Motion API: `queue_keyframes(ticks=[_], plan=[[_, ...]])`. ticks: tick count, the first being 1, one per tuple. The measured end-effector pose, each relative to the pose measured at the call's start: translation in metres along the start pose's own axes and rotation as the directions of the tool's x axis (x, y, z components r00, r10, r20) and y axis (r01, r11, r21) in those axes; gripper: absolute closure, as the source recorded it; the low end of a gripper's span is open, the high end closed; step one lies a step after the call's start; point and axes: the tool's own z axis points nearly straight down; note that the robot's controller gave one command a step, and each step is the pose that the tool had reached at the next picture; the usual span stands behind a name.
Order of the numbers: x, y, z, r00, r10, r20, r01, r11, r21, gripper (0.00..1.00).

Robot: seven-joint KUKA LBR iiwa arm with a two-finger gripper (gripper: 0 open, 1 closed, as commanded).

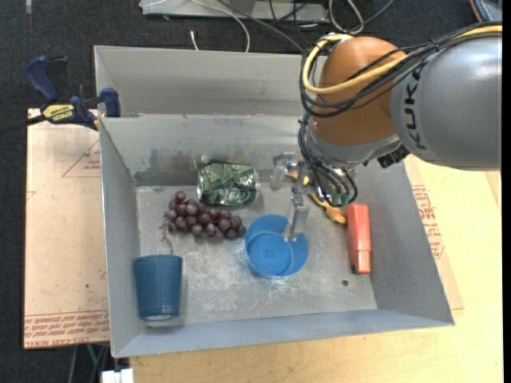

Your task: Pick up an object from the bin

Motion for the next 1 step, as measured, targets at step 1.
queue_keyframes(ticks=[1], plan=[[-0.0017,-0.0003,-0.0044,1.0,0.002,0.008,-0.002,1.0,0.0,0.0]])
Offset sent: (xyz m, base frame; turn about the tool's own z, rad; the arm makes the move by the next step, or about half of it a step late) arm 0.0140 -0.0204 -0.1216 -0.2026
